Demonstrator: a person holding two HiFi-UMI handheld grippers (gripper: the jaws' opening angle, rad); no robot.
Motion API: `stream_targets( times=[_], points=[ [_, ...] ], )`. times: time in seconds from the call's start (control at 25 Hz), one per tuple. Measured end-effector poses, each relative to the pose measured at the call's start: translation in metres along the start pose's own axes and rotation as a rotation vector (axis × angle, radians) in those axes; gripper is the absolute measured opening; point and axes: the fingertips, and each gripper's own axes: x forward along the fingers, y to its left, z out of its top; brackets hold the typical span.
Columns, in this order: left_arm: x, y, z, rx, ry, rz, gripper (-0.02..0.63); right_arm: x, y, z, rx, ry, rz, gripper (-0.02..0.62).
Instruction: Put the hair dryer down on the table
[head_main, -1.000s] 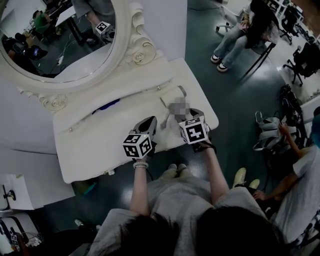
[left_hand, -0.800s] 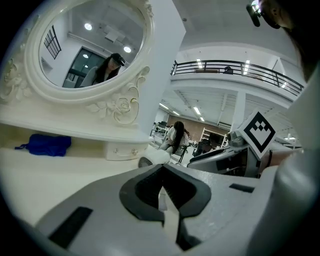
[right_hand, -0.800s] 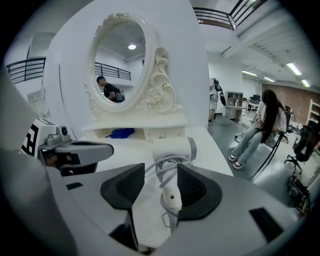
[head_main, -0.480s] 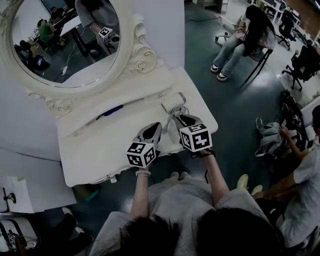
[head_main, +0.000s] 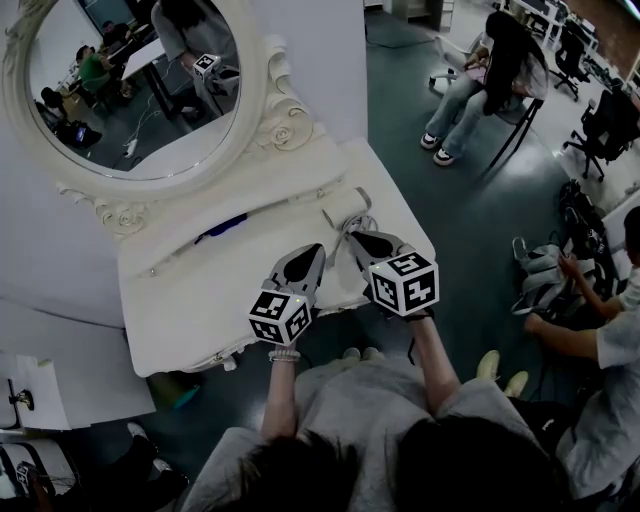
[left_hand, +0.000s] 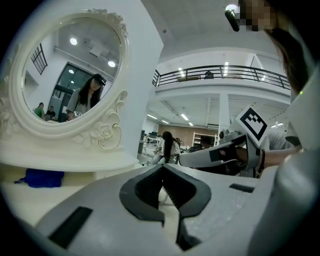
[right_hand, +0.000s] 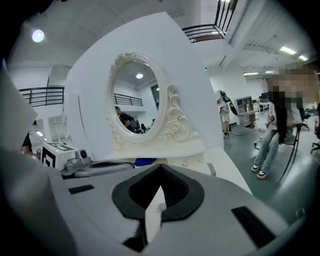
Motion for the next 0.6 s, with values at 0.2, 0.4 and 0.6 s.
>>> stream_targets(
  times=[0.2, 0.4, 0.6],
  points=[
    [-0.008, -0.013, 0.022, 0.039, -0.044, -0.020, 0.005, -0.014, 0.017, 0.019, -0.029, -0.072, 0.060, 0.002],
    [-0.018, -0.028, 0.038, 0.071, -0.081, -0.047, 0.005, -0.025, 0.029, 0.028, -0.072, -0.114, 0.092, 0.002],
    [-0.025, -0.035, 0.040, 0.088, -0.095, -0.056, 0.005, -0.032, 0.036, 0.031, -0.102, -0.140, 0.117, 0.000]
  ],
)
